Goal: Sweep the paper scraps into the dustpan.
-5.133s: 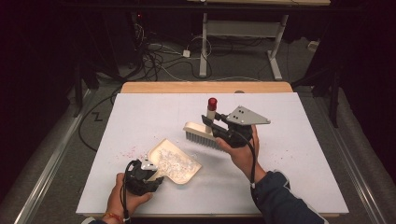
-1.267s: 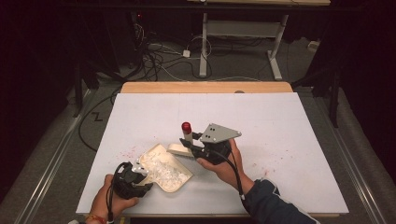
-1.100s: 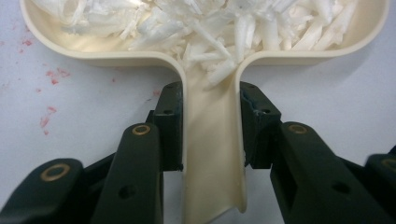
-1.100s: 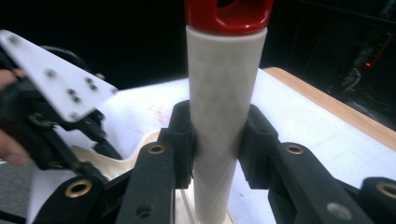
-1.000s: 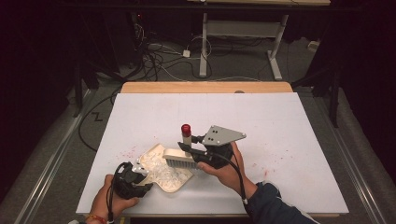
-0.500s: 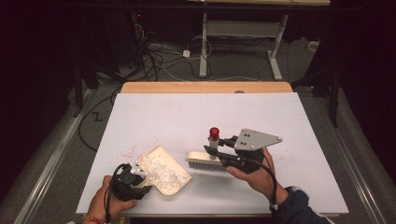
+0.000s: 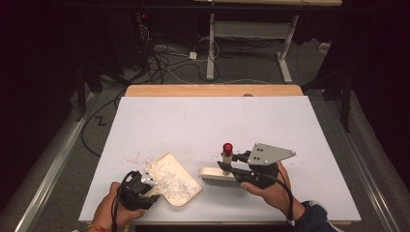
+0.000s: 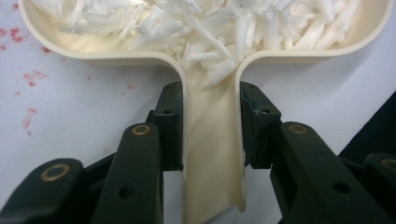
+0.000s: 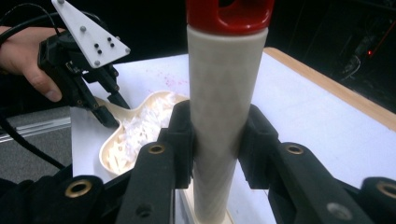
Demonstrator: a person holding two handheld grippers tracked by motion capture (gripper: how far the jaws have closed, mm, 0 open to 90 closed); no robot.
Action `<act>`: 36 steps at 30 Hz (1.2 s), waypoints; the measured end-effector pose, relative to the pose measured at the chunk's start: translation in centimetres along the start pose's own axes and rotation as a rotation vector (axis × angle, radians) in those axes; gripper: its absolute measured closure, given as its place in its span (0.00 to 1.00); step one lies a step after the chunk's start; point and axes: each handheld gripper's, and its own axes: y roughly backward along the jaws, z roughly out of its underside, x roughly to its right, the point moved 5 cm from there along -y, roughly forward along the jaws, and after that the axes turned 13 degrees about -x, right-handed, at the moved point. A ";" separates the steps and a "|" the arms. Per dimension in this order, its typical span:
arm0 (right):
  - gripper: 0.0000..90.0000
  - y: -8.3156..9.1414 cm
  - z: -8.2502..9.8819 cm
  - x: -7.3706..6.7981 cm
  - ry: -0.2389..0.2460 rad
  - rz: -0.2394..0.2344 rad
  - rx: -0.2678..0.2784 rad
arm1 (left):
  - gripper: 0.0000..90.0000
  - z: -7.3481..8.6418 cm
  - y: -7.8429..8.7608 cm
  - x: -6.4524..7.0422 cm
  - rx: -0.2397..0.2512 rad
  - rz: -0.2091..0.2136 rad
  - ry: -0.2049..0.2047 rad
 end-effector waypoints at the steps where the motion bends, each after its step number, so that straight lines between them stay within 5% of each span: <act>1: 0.78 -0.3 -0.2 0.0 -0.002 0.003 0.004 | 0.70 0.0 0.0 0.0 0.000 0.000 0.001; 15: 0.78 -1.9 -2.5 -1.4 -0.015 -0.038 0.098 | 0.70 -0.2 -0.1 0.2 -0.006 -0.005 -0.003; 23: 0.78 -0.6 -2.3 -0.8 -0.024 -0.018 0.090 | 0.70 -0.2 -0.3 0.1 0.004 0.006 0.006; 36: 0.78 4.7 -0.4 2.4 -0.080 0.093 0.098 | 0.70 -0.5 -0.4 -0.1 0.022 0.019 0.029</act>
